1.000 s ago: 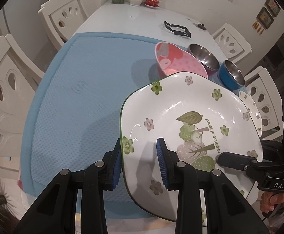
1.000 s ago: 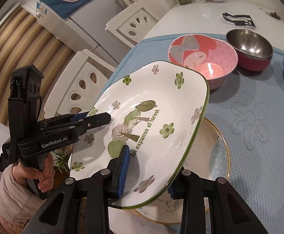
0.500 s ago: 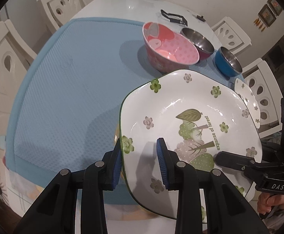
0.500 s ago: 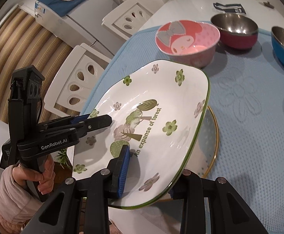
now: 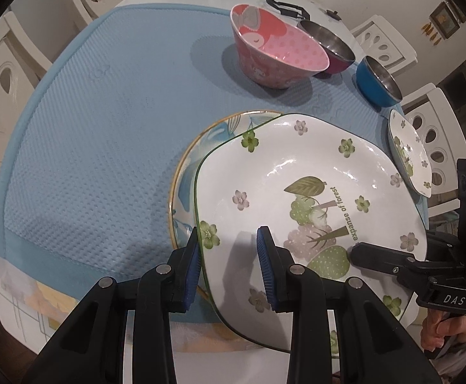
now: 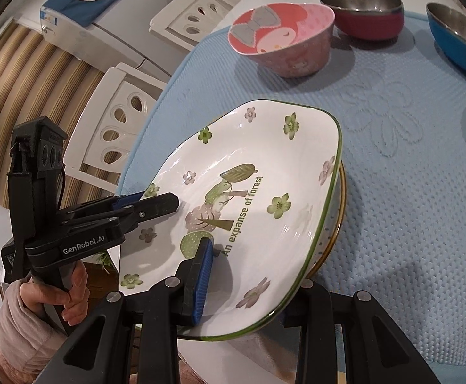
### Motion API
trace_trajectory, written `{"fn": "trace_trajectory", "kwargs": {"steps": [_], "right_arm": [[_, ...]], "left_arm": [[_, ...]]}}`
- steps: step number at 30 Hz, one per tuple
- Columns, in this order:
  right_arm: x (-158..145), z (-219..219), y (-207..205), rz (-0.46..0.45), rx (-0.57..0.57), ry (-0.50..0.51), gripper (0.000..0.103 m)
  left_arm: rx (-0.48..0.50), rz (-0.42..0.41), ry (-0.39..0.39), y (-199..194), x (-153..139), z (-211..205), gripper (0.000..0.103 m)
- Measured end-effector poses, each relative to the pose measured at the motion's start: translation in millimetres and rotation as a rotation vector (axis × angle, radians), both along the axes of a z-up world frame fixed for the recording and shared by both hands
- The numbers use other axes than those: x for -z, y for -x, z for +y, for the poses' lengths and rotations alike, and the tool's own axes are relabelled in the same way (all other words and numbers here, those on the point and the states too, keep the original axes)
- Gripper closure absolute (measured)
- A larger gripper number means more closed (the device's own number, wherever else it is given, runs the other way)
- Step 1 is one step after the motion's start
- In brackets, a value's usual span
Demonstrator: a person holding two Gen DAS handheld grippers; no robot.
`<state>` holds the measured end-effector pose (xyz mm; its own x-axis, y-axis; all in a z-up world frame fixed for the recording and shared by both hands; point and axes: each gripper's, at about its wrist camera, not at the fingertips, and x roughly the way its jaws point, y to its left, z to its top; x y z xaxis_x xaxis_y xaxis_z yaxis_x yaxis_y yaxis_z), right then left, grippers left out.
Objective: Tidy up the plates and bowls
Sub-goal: 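Lower the forest plate with both grippers onto the blue-leaf plate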
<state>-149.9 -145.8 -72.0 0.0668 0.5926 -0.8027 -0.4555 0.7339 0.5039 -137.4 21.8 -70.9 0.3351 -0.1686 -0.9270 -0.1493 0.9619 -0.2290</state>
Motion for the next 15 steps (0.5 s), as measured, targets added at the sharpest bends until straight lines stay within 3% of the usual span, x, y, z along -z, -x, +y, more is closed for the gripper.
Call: {"fn": "trace_trajectory", "kwargs": {"steps": [15], "right_arm": [[16, 2, -16, 0.105, 0.023, 0.024, 0.071]], "left_arm": [[-0.021, 0.056, 0.014, -8, 12, 5, 0.074]]}}
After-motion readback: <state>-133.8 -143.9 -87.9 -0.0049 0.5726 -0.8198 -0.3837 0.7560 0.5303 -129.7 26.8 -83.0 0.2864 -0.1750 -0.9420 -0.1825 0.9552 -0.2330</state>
